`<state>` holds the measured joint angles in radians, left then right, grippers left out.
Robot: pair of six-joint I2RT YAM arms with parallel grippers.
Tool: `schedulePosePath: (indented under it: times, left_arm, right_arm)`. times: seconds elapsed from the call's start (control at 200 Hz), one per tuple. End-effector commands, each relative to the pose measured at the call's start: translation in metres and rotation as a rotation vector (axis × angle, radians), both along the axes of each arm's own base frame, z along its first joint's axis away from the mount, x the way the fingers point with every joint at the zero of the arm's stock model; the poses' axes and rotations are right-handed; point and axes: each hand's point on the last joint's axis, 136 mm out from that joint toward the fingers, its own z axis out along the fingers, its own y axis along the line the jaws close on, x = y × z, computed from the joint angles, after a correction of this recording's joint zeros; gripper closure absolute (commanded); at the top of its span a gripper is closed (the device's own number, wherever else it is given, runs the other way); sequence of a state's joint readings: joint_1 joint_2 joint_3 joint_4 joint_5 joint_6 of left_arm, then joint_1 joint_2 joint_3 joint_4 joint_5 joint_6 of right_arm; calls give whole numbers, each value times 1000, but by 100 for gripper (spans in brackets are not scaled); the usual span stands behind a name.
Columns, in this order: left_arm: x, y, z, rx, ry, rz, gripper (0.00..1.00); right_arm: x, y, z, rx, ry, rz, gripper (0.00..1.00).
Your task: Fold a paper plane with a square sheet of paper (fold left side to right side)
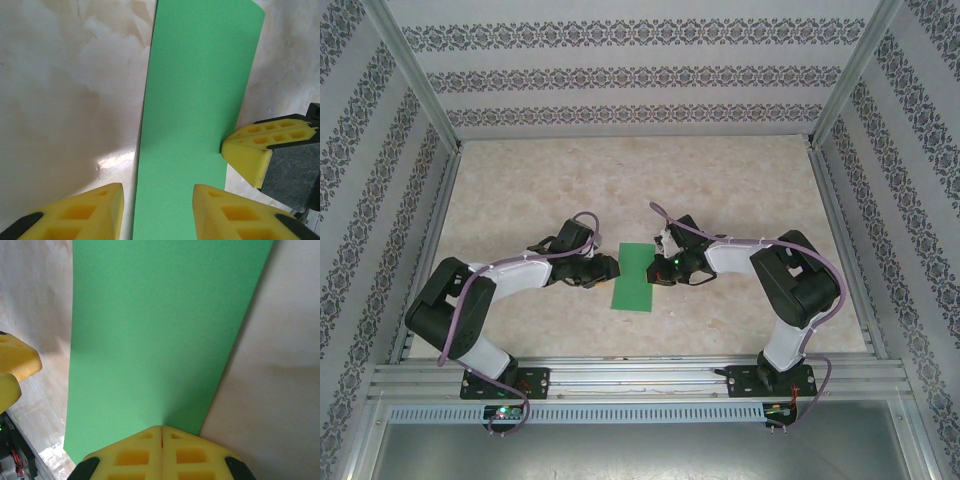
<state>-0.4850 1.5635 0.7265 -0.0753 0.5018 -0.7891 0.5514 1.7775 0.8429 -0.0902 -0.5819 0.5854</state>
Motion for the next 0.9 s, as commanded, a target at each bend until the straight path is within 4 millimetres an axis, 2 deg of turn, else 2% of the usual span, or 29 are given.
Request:
schedulePosePath:
  times: [0.0,0.445,0.899]
  left_arm:
    - [-3,-8,1,-10,18,-44,59]
    - [-7,-13,-13,10,57,-70,59]
    - [-14,-25,-18,-20,91,-112,62]
  right_arm:
    - [-2,-11,-14,-68,21,0,100]
    - [-1,-13,-14,-73,17,0,100]
    - [0,-14,-16,-75,19,-1,100]
